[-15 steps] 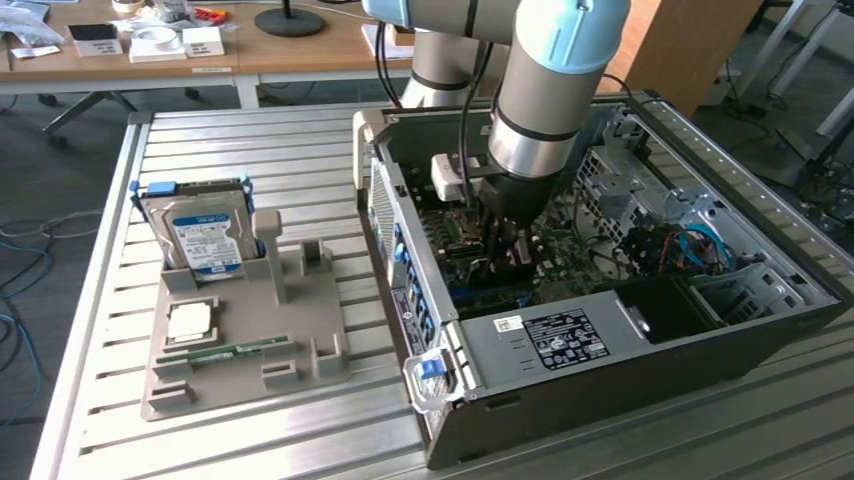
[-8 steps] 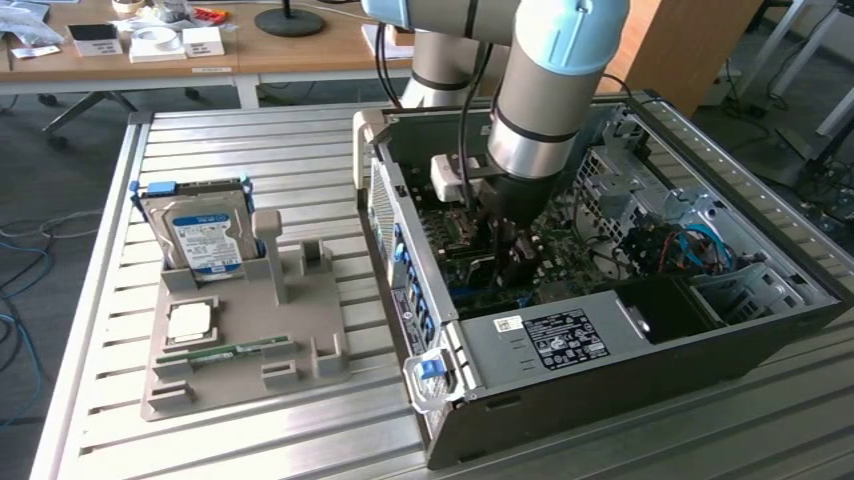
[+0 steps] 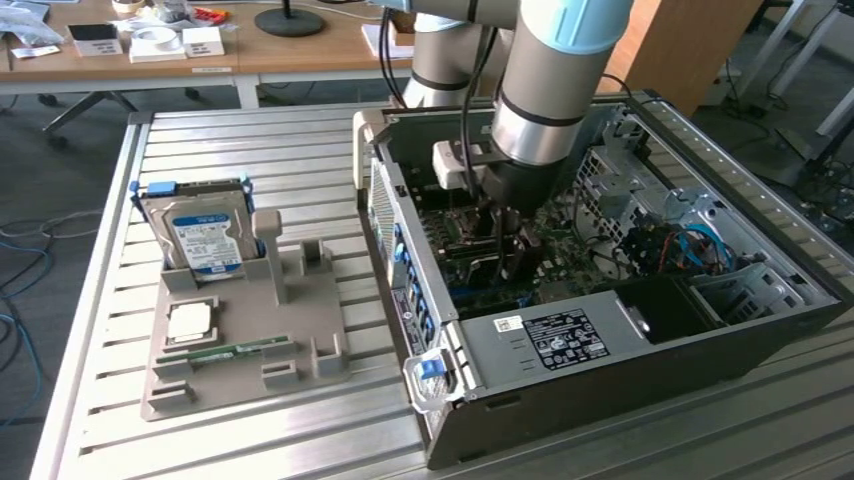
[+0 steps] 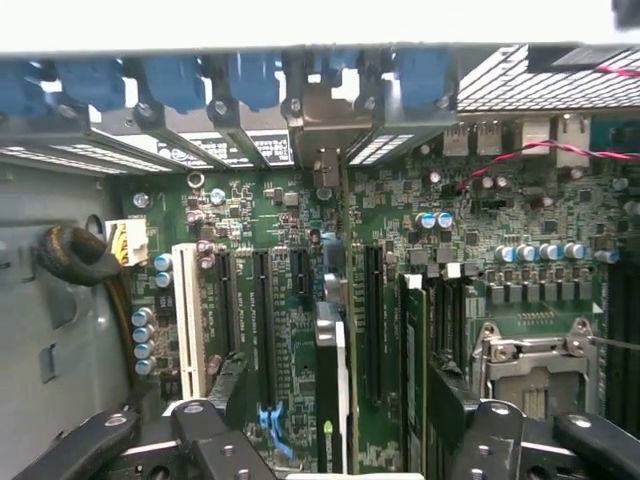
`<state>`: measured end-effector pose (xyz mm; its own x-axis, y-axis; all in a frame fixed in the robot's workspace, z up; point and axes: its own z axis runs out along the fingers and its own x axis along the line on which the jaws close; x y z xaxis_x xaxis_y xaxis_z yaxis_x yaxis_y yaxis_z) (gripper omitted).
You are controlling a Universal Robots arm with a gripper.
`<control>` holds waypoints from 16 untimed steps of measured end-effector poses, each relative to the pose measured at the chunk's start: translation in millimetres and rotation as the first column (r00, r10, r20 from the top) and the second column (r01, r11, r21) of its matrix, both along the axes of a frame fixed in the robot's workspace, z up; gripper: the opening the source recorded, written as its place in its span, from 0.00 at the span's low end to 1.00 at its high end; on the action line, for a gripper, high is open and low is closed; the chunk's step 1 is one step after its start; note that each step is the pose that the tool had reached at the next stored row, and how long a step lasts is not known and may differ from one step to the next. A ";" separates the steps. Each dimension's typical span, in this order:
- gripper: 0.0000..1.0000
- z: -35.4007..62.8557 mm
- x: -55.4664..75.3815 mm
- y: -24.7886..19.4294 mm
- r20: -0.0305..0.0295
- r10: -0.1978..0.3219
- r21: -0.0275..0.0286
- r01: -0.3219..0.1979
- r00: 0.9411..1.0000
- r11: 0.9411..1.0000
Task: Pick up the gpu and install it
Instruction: 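Insert the gpu into the slot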
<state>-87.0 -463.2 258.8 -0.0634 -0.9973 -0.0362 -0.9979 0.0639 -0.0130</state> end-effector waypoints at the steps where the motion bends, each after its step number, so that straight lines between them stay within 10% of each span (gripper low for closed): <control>1: 0.81 2.6 0.0 0.0 0.000 0.000 0.000 0.000 1.000 1.000; 16: 0.81 41.0 0.0 0.0 0.000 0.000 0.000 0.000 1.000 1.000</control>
